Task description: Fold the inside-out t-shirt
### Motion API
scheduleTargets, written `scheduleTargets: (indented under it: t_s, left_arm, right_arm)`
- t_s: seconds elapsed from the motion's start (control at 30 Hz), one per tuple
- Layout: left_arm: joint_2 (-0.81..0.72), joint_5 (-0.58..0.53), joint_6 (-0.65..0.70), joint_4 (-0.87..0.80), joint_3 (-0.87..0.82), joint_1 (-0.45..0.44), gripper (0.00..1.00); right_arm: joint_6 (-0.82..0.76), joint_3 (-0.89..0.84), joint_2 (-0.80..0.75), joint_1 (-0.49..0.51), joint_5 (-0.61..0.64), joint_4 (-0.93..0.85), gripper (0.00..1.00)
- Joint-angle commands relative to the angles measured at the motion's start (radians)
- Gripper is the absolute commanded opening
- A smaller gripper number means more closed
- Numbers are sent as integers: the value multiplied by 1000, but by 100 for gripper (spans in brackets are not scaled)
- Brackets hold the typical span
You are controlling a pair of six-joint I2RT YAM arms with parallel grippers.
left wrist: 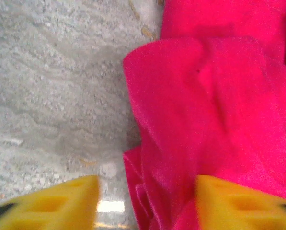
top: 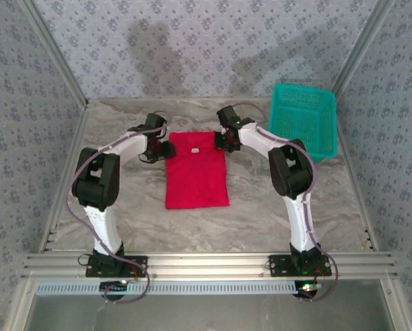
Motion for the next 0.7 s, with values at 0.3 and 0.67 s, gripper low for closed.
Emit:
scheduleTargets:
  t_s: [0.3,0.67]
  left_arm:
    - [-275,-21,-87,94,-125,-80,52]
    - [-189,119,-283,277,-328,-145,52]
  right_arm:
    - [117,-221,-292,67,-35,66,30]
    - [271,-427,-237,112,-115,166,6]
